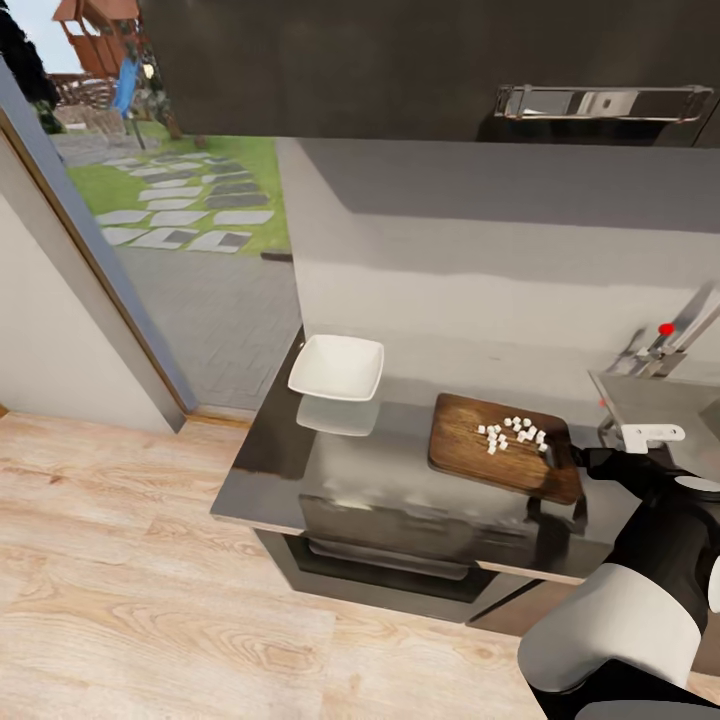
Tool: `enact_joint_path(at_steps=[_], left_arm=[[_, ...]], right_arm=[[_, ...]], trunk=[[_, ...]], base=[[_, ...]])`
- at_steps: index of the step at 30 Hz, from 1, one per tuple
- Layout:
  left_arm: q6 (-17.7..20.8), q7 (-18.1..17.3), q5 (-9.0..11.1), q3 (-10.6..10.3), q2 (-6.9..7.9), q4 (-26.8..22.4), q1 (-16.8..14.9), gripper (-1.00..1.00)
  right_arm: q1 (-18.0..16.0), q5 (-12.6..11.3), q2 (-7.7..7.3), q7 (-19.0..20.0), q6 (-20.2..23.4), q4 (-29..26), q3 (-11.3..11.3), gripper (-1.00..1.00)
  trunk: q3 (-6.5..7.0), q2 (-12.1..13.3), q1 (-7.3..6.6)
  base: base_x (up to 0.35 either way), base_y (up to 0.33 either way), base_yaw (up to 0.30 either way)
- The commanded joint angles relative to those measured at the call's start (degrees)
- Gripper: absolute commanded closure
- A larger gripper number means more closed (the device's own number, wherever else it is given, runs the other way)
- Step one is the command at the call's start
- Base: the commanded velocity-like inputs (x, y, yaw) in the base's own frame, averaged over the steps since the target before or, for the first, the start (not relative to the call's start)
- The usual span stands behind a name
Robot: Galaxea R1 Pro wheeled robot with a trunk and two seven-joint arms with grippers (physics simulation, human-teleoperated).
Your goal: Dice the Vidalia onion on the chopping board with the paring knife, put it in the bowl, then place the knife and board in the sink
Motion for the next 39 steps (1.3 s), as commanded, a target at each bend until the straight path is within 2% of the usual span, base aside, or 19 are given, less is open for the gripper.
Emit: enact_joint_path(at_steps=[1, 17, 39], left_arm=[[-0.1, 0.3, 0.6, -0.5, 0.11, -0.1, 0.0, -1.00], [-0.1, 0.3, 0.6, -0.5, -0.31, 0.3, -0.2, -1.00], [-0.2, 0.3, 0.5, -0.5, -0.32, 1.0, -0.2, -1.00]], right_arm=[[-0.1, 0.3, 0.04, 0.4, 0.1, -0.1, -0.1, -1.00], [-0.1, 0.3, 0.04, 0.4, 0.1, -0.1, -0.1, -1.00], [-0.1, 0.3, 0.04, 0.4, 0.1, -0.1, -0.1, -1.00]], trunk=[[-0.15, -0.1, 0.04], [-0.73, -0.1, 0.04], [-0.74, -0.1, 0.04]], base=[[0.069, 0.000, 0.000], [0.176, 0.000, 0.000], [0.010, 0.000, 0.000]])
